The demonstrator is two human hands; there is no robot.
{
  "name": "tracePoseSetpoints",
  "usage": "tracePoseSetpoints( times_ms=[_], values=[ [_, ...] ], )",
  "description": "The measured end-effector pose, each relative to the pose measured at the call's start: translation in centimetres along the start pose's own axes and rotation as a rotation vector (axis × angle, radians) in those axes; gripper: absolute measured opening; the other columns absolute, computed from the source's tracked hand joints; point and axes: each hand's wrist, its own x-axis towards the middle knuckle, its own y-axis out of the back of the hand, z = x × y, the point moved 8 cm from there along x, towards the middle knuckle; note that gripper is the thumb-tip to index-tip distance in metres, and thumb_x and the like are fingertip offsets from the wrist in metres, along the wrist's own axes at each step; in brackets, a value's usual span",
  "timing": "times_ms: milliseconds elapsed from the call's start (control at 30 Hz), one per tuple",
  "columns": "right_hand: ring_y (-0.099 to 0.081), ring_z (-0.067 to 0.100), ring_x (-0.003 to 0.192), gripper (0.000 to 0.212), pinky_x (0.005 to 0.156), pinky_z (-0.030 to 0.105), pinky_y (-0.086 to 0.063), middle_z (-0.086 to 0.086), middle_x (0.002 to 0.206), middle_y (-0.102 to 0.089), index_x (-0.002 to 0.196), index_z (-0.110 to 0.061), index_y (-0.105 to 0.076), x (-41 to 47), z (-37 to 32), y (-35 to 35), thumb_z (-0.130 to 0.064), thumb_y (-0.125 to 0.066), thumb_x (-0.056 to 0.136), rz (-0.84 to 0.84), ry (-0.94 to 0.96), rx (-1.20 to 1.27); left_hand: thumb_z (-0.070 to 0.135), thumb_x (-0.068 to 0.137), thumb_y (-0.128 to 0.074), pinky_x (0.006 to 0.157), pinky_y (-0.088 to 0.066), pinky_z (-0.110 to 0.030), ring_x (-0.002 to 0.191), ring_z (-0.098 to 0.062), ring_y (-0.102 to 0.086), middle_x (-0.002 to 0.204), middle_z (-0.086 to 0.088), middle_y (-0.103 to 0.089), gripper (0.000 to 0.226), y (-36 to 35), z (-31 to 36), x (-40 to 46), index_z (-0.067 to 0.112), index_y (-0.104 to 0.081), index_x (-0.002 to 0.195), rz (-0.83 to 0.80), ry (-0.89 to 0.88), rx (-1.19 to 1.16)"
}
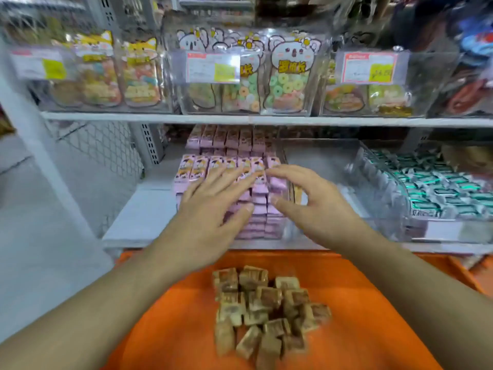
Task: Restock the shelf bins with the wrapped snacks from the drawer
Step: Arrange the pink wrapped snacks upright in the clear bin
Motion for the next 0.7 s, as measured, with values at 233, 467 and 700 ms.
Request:
tracePoseSetpoints(
  times_ms=[233, 467, 700],
  values=[
    [-0.05, -0.005, 0.108, 0.042, 0.093, 0.01, -0.039, -0.014, 0.129, -0.064, 0.135, -0.027, -0.067, -12.0, 0.8, -8.6, -0.023, -0.076, 0.095, -0.251, -0.077, -0.031, 0.041, 0.102, -0.053, 0.121, -0.03, -0.023, 0.141, -0.014, -0.048, 0.149, 0.002, -0.058, 0.049, -7.1, 0.5, -13.3, 0.019, -0.059, 0.145, -0.107, 0.044, -0.113],
    [-0.05, 0.016, 0.14, 0.05, 0.102, 0.028, -0.045, -0.01, 0.156, -0.05, 0.146, -0.042, -0.055, -18.7, 6.6, -19.8, -0.035, -0.07, 0.099, -0.682, -0.302, -0.051, 0.039, 0.099, -0.065, 0.118, -0.036, -0.029, 0.14, -0.021, -0.051, 0.15, -0.002, -0.057, 0.052, -15.9, -8.2, -21.3, 0.018, -0.057, 0.146, -0.499, 0.177, 0.011],
    [-0.045, 0.016, 0.143, 0.058, 0.114, 0.035, -0.042, -0.008, 0.159, -0.046, 0.149, -0.043, -0.051, -20.1, 8.9, -28.7, -0.032, -0.074, 0.097, -0.989, -0.239, -0.059, 0.053, 0.087, -0.077, 0.118, -0.033, -0.025, 0.146, -0.013, -0.041, 0.159, 0.009, -0.043, 0.073, -23.4, -14.4, -25.1, 0.035, -0.048, 0.152, -0.968, 0.157, 0.005]
  ],
)
